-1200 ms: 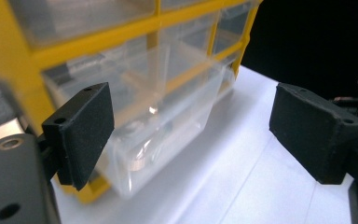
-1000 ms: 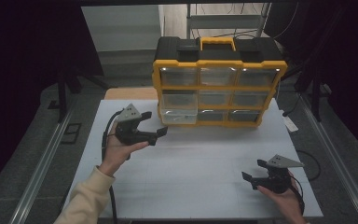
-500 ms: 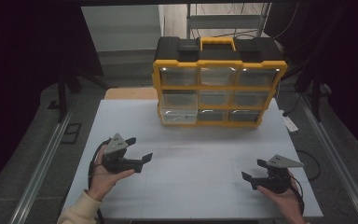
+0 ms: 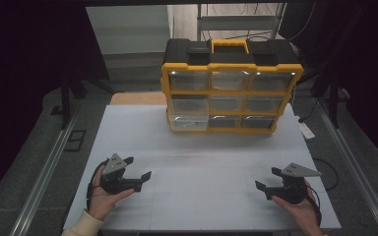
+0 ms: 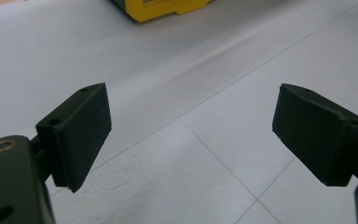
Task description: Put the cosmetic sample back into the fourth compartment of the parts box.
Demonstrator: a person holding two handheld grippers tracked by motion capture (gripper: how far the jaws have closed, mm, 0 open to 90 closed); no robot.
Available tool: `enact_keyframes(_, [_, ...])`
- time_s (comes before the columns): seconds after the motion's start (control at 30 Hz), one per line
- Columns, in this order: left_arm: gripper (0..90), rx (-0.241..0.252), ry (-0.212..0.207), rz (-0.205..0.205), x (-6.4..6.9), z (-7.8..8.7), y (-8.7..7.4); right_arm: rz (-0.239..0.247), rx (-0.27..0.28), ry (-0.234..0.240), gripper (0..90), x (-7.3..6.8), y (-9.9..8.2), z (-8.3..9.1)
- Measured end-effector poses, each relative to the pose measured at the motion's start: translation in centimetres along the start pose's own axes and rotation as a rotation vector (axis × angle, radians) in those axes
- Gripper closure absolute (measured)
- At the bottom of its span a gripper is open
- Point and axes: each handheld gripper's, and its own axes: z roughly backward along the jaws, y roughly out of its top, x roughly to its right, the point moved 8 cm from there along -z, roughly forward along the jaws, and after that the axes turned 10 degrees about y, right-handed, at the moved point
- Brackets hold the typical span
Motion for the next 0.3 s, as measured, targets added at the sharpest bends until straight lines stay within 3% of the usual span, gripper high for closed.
enact_keyframes(0.3, [11.9, -0.009, 0.005, 0.002, -0.23, -0.10, -0.47, -0.009, 0.017, 0.011, 15.2, 0.14, 0.12, 0.13])
